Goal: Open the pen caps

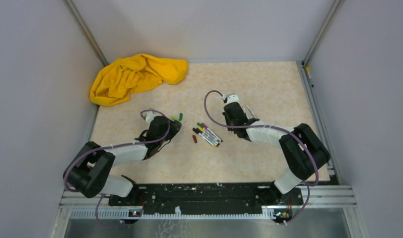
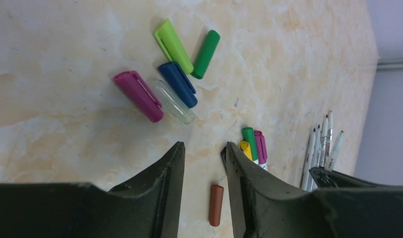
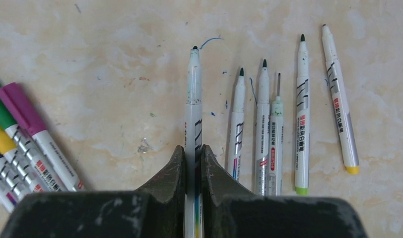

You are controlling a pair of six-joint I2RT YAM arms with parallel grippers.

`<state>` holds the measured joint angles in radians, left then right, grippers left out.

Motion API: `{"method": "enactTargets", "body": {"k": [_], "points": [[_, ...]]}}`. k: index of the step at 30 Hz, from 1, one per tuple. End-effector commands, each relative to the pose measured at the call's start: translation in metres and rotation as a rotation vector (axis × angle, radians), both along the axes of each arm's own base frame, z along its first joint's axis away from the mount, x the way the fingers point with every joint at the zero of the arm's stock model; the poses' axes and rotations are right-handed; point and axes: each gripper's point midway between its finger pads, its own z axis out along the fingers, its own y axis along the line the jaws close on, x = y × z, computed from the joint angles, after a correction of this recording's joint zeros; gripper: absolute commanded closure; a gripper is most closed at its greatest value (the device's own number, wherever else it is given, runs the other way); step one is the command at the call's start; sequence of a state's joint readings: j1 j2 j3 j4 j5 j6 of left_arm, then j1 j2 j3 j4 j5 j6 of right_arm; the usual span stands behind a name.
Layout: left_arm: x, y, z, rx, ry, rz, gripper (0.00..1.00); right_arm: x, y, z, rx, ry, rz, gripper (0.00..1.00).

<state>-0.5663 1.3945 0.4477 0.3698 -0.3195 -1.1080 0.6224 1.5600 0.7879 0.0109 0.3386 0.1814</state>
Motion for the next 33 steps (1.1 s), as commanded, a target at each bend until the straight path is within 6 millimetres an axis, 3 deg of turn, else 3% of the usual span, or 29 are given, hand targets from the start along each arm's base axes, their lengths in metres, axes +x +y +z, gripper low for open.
{"method": "enactTargets", "body": {"k": [1, 4, 9, 13, 16, 33], "points": [[-0.009, -0.021, 0.010, -0.096, -0.024, -0.111, 0.56, 0.022, 0.000, 0.011, 0.009, -0.045, -0.010, 1.00], [-0.017, -0.035, 0.007, -0.127, -0.023, -0.193, 0.52, 0.023, -0.005, 0.005, -0.007, -0.032, -0.018, 0.98], [-0.026, -0.060, 0.006, -0.070, -0.024, -0.325, 0.52, 0.024, -0.006, 0.000, -0.015, -0.019, -0.020, 0.84], [-0.030, -0.070, 0.006, 0.021, -0.027, -0.383, 0.52, 0.024, -0.007, 0.000, -0.011, -0.017, -0.023, 0.70], [-0.033, -0.073, 0.006, 0.080, -0.032, -0.406, 0.53, 0.024, -0.007, 0.000, -0.009, -0.019, -0.024, 0.65], [-0.045, -0.092, 0.005, 0.228, -0.063, -0.501, 0.70, 0.020, -0.008, 0.019, 0.047, -0.082, -0.029, 0.63]]}}
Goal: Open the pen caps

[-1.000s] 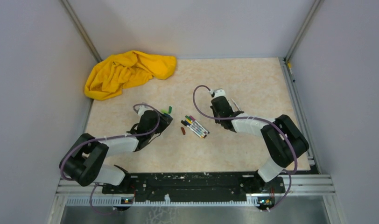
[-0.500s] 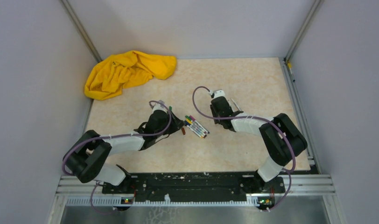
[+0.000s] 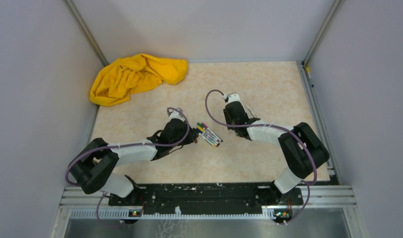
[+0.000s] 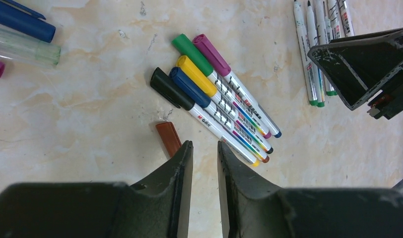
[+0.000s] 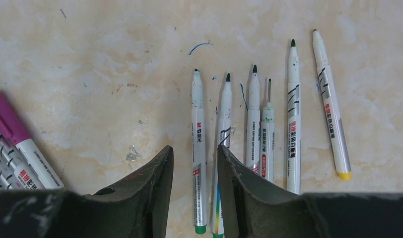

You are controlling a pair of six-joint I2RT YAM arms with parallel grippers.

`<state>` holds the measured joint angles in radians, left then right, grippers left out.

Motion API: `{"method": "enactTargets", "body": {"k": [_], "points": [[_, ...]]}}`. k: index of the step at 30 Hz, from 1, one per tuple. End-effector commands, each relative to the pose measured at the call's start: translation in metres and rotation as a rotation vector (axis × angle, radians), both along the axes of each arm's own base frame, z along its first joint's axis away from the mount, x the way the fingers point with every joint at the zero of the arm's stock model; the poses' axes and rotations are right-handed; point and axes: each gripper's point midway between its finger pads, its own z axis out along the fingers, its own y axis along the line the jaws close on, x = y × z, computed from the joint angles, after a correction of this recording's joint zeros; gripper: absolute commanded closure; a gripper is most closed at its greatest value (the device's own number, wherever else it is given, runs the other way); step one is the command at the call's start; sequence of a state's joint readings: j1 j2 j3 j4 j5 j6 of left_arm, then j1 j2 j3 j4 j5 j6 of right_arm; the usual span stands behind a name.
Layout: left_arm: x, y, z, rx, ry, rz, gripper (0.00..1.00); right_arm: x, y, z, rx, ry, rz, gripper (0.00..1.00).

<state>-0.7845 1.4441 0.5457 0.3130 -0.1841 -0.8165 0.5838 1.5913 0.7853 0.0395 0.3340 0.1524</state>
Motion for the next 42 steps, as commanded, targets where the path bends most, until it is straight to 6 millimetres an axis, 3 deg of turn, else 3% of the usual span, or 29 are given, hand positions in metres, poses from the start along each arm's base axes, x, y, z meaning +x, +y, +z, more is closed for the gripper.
{"method": "enactTargets", "body": {"k": [1, 14, 24, 34, 42], "points": [[0.004, -0.006, 0.004, 0.048, -0.037, -0.020, 0.70, 0.011, 0.004, 0.028, 0.070, -0.086, -0.013, 0.63], [0.003, -0.014, -0.017, 0.136, -0.007, -0.045, 0.81, 0.007, 0.005, 0.036, 0.103, -0.105, -0.013, 0.63], [0.005, -0.002, -0.034, 0.220, 0.019, 0.003, 0.82, 0.002, 0.007, 0.039, 0.116, -0.101, 0.010, 0.63], [0.008, 0.007, -0.039, 0.251, 0.024, 0.046, 0.81, -0.022, 0.054, 0.037, 0.100, -0.056, 0.239, 0.59], [0.008, 0.016, -0.040, 0.276, 0.021, 0.074, 0.81, -0.034, 0.076, 0.031, 0.103, -0.023, 0.321, 0.59]]}}
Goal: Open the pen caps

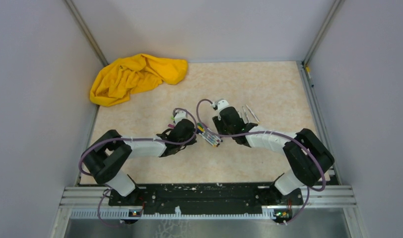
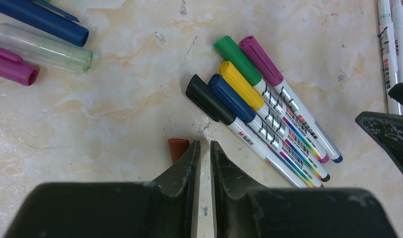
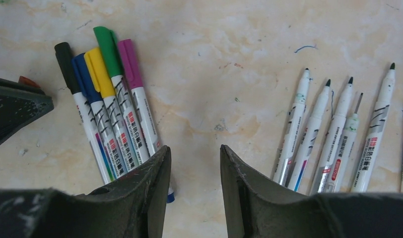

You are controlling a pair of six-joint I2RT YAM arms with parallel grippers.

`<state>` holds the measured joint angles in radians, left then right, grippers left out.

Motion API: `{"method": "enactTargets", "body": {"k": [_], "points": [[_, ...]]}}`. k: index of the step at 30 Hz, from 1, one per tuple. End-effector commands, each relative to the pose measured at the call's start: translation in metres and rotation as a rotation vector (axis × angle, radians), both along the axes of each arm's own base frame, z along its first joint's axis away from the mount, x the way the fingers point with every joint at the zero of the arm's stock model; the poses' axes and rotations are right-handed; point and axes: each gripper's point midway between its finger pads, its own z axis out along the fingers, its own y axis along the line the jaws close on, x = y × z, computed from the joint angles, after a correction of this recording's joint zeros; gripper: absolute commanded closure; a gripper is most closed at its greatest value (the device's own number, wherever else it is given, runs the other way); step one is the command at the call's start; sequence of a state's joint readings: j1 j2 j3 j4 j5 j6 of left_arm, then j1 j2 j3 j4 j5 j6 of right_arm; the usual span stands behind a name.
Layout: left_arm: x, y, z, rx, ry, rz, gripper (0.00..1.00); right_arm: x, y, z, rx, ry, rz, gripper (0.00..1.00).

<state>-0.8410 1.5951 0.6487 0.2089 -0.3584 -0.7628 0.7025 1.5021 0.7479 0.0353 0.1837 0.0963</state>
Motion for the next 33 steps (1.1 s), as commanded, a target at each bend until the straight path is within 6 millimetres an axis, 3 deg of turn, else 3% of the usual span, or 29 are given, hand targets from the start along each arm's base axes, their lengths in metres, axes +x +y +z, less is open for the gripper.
{"method": "enactTargets", "body": {"k": [1, 13, 27, 33], "points": [[-0.002, 0.011, -0.006, 0.055, 0.010, 0.029, 0.82, 0.005, 0.024, 0.016, 0.039, -0.027, 0.064, 0.59], [-0.005, 0.029, -0.001, 0.078, -0.008, 0.066, 0.82, -0.004, 0.045, 0.003, 0.017, 0.008, 0.127, 0.59], [-0.003, 0.057, -0.012, 0.101, 0.007, 0.123, 0.82, -0.003, 0.048, -0.007, 0.001, 0.021, 0.129, 0.60], [0.002, 0.068, -0.015, 0.098, 0.013, 0.147, 0.83, -0.001, 0.047, -0.003, 0.003, 0.006, 0.121, 0.60]]}}
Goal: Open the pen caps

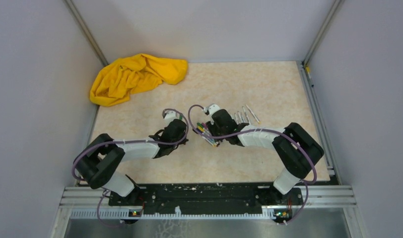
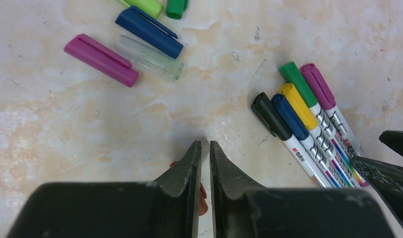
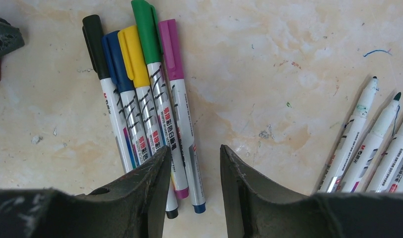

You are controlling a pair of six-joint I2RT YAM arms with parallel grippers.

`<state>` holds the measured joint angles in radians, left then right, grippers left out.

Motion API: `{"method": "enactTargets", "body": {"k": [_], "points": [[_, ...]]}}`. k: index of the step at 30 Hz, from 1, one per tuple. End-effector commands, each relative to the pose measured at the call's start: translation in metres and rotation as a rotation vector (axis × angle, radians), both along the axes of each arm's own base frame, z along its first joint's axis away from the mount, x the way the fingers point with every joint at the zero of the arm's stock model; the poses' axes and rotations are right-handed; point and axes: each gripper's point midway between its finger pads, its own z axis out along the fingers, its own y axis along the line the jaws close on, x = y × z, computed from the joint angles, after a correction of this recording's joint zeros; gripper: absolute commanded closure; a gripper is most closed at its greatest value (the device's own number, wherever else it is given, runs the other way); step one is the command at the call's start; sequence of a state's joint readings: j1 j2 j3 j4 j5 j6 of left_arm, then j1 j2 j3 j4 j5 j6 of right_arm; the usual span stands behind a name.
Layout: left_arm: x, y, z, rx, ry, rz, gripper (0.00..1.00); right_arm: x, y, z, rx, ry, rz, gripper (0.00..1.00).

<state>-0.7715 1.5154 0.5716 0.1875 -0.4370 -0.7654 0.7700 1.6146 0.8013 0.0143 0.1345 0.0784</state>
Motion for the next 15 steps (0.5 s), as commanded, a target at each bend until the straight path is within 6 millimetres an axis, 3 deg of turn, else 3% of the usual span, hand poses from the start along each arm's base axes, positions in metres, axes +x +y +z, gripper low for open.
{"method": "enactTargets", "body": {"k": [1, 15], "points": [[-0.006, 0.021, -0.015, 0.046, 0.041, 0.023, 0.83, 0.016, 0.017, 0.023, 0.048, -0.070, 0.004, 0.60], [0.005, 0.024, -0.013, 0.023, 0.038, 0.031, 0.84, 0.023, 0.018, 0.025, 0.038, -0.084, -0.008, 0.60]]}}
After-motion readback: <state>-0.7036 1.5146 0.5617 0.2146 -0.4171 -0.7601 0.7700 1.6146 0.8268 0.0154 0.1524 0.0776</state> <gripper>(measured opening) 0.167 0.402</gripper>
